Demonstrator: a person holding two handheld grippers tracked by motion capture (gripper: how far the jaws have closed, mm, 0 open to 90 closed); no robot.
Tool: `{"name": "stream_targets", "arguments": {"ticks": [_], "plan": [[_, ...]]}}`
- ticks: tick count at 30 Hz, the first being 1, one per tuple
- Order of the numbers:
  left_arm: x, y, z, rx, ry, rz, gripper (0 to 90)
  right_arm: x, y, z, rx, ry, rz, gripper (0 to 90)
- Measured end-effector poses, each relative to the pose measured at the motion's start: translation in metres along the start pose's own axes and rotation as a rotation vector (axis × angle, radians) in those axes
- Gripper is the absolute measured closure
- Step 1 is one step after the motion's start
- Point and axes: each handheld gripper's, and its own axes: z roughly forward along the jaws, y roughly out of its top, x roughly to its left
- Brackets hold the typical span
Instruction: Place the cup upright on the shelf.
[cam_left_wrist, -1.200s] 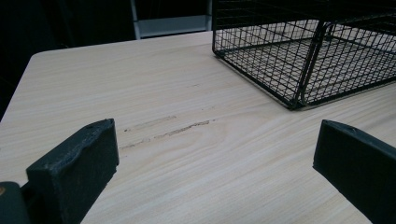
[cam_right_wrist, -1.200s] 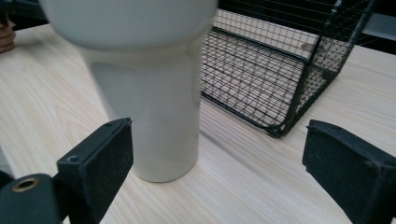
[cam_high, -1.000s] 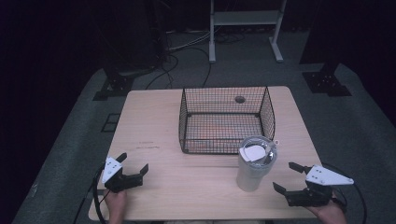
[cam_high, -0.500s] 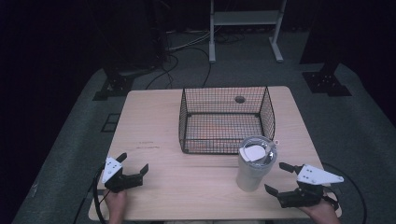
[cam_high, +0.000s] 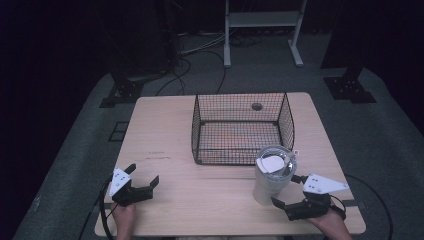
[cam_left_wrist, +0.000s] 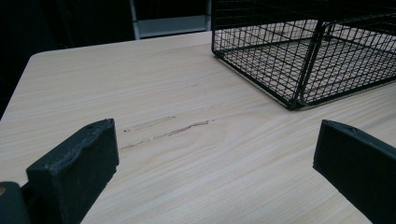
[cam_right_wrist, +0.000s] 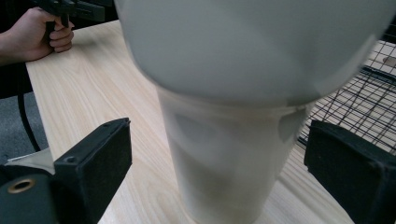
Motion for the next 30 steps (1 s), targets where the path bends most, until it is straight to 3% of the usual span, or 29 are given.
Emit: {"name": "stream_targets", "arguments": {"ticks": [16,30], "plan": [[0.000,0.000,0.000,0.000,-0.001,0.001,0.0,-0.005,0.004,0.025,-0.016,-0.020,-0.008,6.6],[0.000,0.000,0.000,0.000,-0.001,0.001,0.0,-0.004,0.004,0.033,-0.049,-0.033,-0.015,7.1]]}}
